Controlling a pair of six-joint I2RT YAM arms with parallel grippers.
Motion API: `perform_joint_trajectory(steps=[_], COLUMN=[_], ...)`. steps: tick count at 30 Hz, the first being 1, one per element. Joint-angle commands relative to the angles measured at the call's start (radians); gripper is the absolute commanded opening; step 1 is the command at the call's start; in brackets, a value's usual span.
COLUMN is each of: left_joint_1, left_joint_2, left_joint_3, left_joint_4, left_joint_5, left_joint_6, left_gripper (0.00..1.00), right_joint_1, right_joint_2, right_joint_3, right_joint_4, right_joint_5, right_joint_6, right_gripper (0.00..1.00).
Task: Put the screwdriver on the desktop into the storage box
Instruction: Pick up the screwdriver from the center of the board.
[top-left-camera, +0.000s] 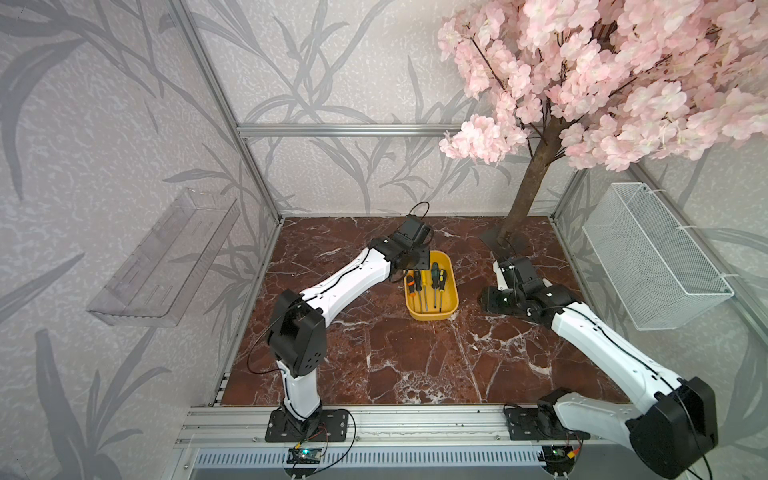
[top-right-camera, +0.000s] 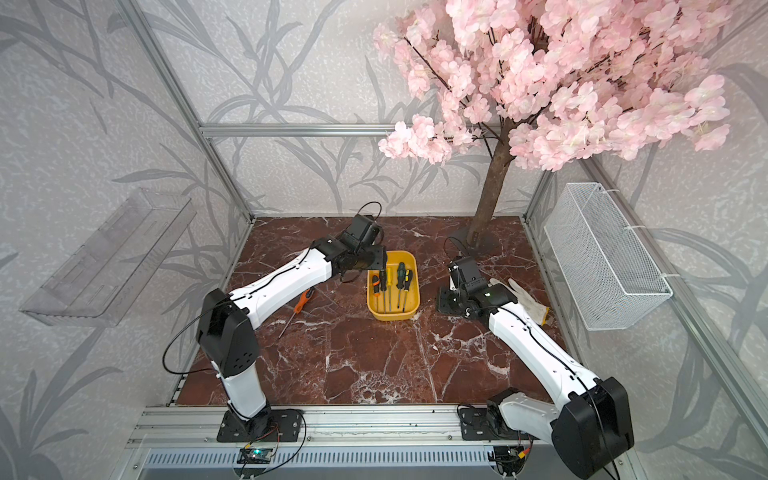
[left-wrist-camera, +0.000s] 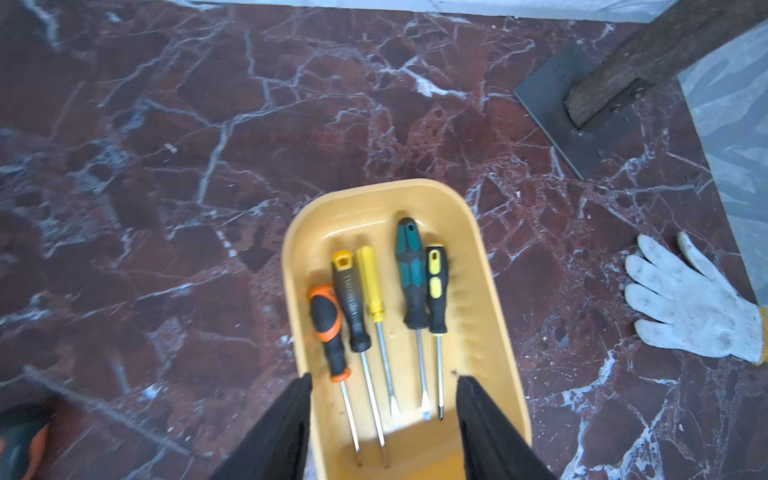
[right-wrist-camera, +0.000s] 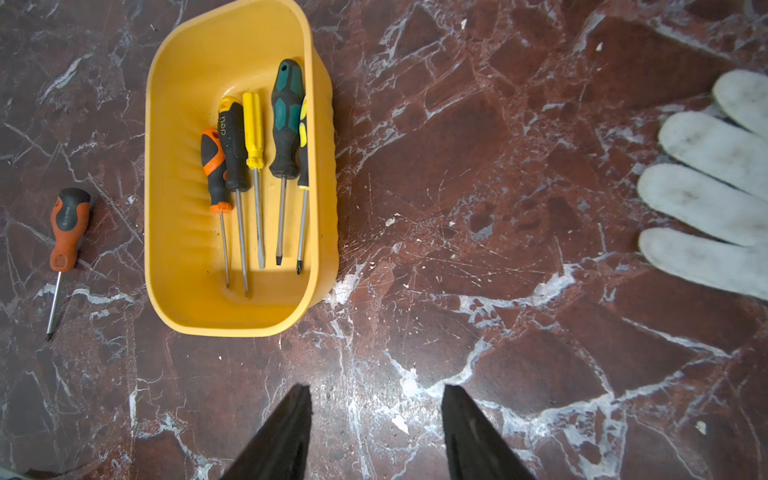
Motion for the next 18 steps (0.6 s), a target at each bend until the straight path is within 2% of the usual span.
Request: perform_joint_trajectory(steps=[1,8,13,18], left_joint_1=[0.072,0.219,0.318,0.407], left_joint_2=[-0.086,-0.264,-0.32,-0.313], left_joint_3=[-0.137,-0.405,-0.54,-0.621], left_joint_4=[0.019,0.064,0.087,0.128], left_joint_5=[-0.015,-0.008,-0.018,0.01], left_joint_6=[-0.01,-0.04,-0.044,-0.058], left_gripper=[0.66,0.92,0.97,0.94], right_joint_1=[0.025,0.076,0.089,0.098], right_joint_2=[0.028,0.081,0.113,0.121], right_joint_3=[0.036,0.061,0.074,0.07], right_joint_4=[0.023,0.058,0.077,0.079], right_joint_5=[-0.012,-0.015,-0.026,-0.025], right_joint_6=[0.004,-0.006,0.001,0.005], right_gripper=[0.55,0.57,0.57,0.57])
